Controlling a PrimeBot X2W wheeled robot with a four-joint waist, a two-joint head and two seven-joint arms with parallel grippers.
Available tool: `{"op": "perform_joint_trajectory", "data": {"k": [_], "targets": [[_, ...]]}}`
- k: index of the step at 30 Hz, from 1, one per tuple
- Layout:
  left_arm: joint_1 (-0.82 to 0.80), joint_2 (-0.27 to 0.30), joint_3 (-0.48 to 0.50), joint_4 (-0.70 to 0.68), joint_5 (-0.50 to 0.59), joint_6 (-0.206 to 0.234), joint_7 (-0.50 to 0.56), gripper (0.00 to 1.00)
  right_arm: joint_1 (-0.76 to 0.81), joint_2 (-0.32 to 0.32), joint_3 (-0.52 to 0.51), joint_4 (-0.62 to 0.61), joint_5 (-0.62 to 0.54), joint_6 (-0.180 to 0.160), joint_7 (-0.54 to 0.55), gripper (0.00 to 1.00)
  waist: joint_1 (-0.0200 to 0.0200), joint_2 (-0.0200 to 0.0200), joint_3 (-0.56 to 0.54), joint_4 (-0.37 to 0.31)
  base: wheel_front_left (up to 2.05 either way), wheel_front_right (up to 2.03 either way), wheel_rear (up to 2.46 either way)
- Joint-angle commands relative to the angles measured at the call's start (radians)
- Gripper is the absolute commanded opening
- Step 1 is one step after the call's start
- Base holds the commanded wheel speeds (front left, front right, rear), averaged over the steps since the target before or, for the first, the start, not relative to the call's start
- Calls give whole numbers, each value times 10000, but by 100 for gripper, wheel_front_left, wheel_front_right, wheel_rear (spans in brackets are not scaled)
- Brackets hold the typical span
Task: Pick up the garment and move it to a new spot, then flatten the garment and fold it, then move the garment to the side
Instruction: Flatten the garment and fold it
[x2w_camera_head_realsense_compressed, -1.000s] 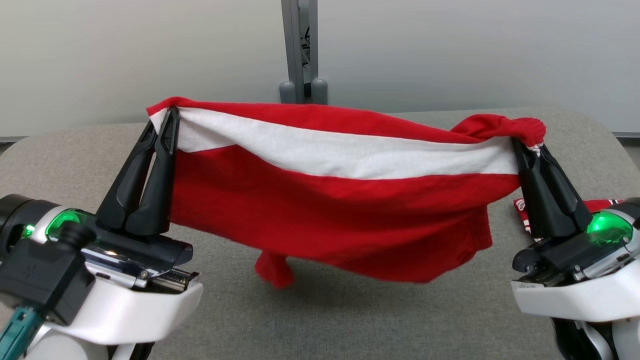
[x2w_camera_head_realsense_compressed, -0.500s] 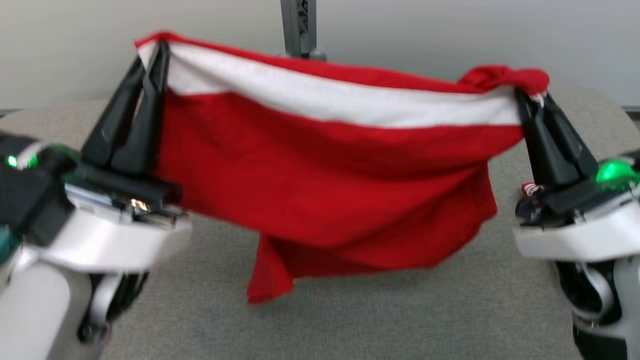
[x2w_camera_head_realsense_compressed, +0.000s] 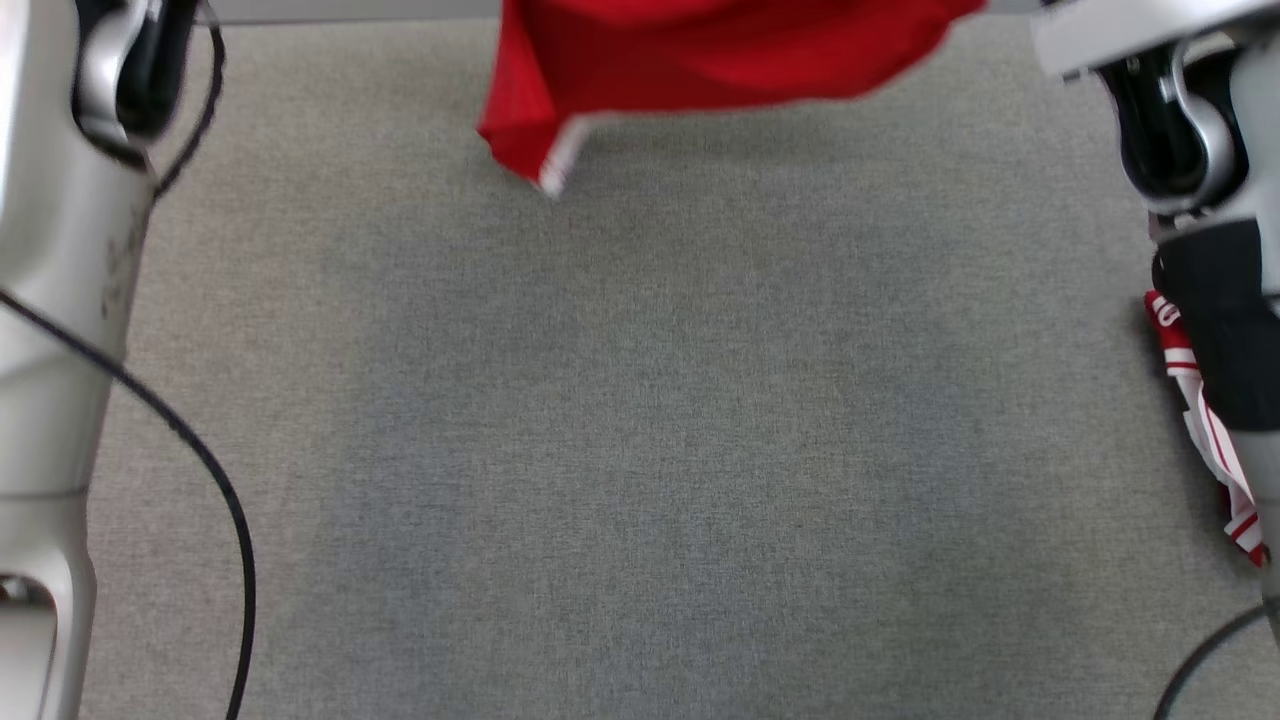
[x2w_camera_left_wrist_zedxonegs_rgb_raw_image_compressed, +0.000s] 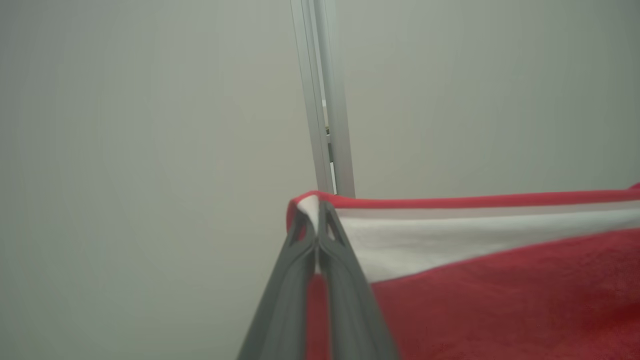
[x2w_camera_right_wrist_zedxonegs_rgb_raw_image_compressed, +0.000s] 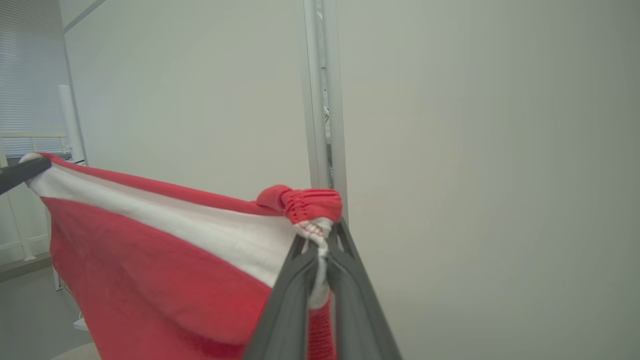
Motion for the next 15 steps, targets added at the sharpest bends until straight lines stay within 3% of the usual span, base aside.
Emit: {"op": "perform_joint_trajectory", "data": {"k": [1,8,15], "targets": [[-424,-80,-21,545,95,-76,-146,0,-352,40,60,593,245,-1,-142,0,0,0,320,47,0,0,0],[-2403,-465,110,3899,63,-487,-1248,0,-2697,878,494,4085,834,-4,-544,0,0,0,551,-206,0,0,0],[-2451,-1239,-3,5584,-171,-901,-2037,0,-2858,1283,1422,5824,1488,-1,-533,0,0,0,968,-35,0,0,0]]}}
